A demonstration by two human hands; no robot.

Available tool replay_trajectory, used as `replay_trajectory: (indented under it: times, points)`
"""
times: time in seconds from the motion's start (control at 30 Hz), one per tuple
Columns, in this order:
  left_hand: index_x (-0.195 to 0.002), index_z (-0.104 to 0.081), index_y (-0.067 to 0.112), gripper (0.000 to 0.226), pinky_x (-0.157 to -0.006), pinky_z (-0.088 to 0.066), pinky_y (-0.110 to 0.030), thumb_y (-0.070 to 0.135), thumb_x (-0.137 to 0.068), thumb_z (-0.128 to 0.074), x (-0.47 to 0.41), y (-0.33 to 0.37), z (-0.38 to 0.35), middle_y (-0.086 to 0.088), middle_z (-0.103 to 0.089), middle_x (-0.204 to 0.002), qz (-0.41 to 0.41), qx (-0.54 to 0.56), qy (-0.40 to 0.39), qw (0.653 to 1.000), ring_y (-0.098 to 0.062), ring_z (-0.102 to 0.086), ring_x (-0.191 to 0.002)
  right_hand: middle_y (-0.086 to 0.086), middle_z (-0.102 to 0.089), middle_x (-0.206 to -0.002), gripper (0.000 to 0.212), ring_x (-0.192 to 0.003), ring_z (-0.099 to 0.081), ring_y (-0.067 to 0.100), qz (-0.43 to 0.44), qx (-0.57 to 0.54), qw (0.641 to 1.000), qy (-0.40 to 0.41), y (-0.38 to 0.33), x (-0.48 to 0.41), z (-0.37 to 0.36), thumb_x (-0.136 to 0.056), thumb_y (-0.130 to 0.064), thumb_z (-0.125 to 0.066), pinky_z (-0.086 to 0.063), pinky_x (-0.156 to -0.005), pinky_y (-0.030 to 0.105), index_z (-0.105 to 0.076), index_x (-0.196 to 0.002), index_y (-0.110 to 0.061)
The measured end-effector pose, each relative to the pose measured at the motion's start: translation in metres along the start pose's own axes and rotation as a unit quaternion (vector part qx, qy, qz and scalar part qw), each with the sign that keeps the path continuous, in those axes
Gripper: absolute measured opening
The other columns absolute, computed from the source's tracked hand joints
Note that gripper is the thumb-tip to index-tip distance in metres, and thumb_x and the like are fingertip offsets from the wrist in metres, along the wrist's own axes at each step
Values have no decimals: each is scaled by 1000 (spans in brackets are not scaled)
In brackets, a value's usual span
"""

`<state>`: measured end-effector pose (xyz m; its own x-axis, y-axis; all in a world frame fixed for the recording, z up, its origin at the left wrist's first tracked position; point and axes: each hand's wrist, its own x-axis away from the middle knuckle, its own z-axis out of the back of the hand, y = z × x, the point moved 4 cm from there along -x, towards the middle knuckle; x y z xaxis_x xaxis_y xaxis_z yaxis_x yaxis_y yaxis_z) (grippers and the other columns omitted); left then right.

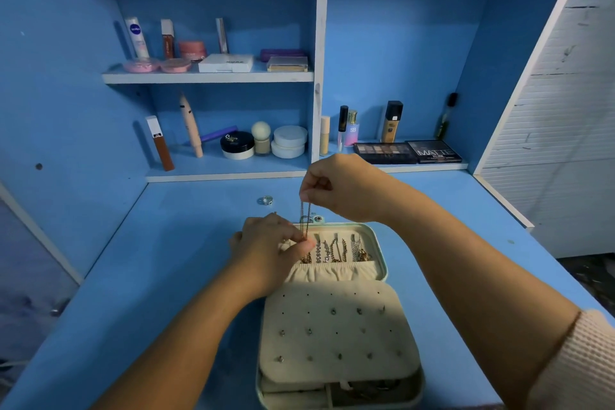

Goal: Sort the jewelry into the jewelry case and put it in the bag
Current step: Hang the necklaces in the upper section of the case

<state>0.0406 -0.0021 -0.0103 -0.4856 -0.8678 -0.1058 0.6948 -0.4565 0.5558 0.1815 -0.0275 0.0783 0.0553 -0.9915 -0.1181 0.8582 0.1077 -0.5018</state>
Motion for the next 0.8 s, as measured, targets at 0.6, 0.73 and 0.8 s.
replay_trajectory:
  times: [0.6,0.73,0.8]
  points:
    - [-90,-68,35,26,-91,-23,-32,56,-89,-52,24,0,0,16,-45,-101,5,-70,45,997,-12,-30,-108,-8,-61,-75,11,-75,-58,10,-28,36,999,2,37,-10,-59,-81,-25,-73,-50,-68,24,-68,-84,-15]
    - [-98,-66,37,30,-87,-20,-31,58,-90,-48,23,0,-1,16,-43,-102,-16,-97,43,994,-11,-26,-106,-11,-56,-69,14,-73,-56,12,-60,5,998,21,38,-15,-59,-75,-20,-77,-47,-62,23,-63,-75,-17]
    - [-99,-65,36,30,-88,-20,-31,58,-91,-47,23,-1,-1,16,-41,-104,-24,-101,39,994,-12,-26,-109,-10,-57,-71,15,-72,-55,12,-60,10,998,1,36,-18,-57,-76,-21,-78,-45,-62,22,-64,-76,-18]
